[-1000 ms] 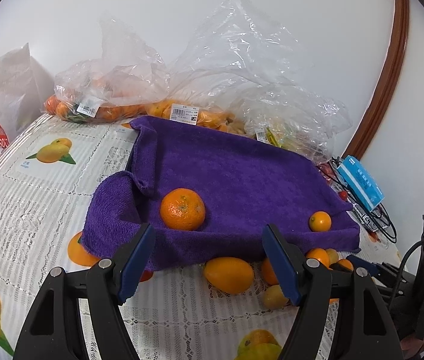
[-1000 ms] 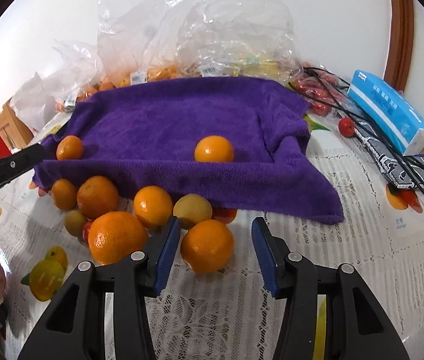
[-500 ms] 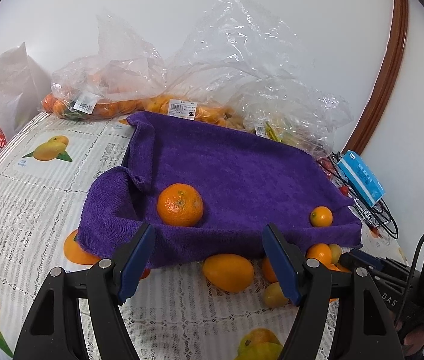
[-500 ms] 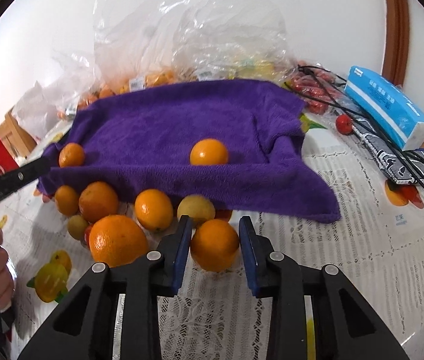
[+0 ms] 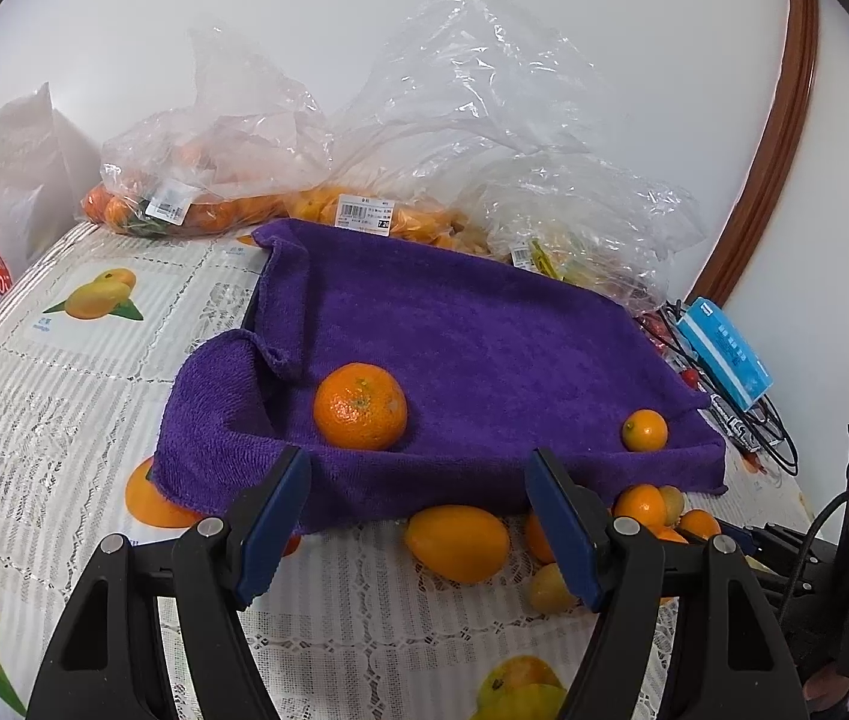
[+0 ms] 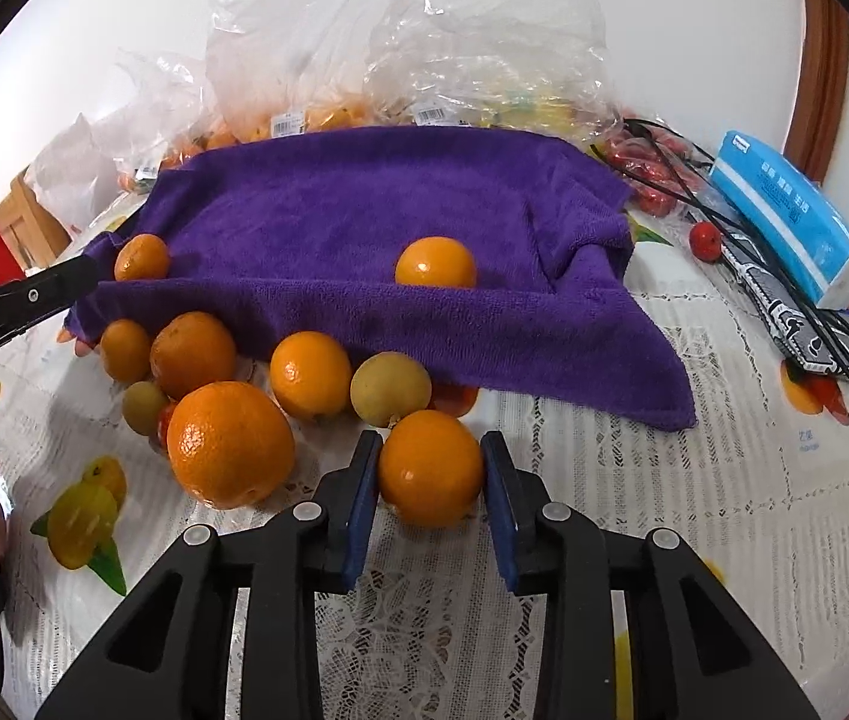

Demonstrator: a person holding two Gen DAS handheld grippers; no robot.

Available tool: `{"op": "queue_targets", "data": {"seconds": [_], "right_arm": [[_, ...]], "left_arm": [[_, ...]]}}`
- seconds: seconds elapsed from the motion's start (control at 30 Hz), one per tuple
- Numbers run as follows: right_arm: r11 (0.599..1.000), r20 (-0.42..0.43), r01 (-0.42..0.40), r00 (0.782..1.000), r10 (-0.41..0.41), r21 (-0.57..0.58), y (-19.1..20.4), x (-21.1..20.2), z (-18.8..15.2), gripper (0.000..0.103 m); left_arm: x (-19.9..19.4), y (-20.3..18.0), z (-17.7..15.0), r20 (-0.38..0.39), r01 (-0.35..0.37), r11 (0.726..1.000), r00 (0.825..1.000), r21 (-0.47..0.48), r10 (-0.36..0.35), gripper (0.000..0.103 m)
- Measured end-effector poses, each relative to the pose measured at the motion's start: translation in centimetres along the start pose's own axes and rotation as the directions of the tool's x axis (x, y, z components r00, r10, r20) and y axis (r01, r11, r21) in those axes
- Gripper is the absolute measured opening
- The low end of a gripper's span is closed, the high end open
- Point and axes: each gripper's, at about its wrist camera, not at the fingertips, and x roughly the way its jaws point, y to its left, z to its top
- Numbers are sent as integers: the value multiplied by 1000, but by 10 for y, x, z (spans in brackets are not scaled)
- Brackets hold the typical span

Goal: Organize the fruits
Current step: 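Close the right gripper on another orange while the left grasps a yellow-orange fruit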

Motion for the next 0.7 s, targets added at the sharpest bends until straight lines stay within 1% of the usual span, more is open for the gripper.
{"op": "queue_targets", "data": {"seconds": [0.13,0.23,0.3,0.37,0.43,0.53,0.63,0.7], "right_arm": [[1000,17,-11,1000,11,16,-2,-3,-1,32],[999,64,-28,998,26,27,-4,-11,-1,32],[999,92,-38,995,35,27,-4,-16,0,32],[999,110,-39,993,35,27,-3,-20,1,32],[999,113,-40,993,35,35,-4,-21,1,32],[998,119,-45,992,39,49,-6,-22,2,32],[997,135,-46,990,38,60,-7,-24,3,32],[997,140,-47,990,37,68,-8,-25,3,32]], "left_arm": [[-1,-1,0,3,3,1000,1000,1,-3,72],[-2,1,-1,2,4,1000,1000,-4,-4,72],[-2,2,-2,-12,17,1000,1000,-13,-17,72],[-1,2,-5,-37,44,999,998,-14,-44,72],[-1,-2,-9,-51,54,999,997,5,-54,72],[0,-12,-14,-68,48,997,997,56,-44,72],[2,-17,-17,-79,41,996,996,85,-34,72],[7,-19,-18,-97,8,995,995,98,2,72]]}}
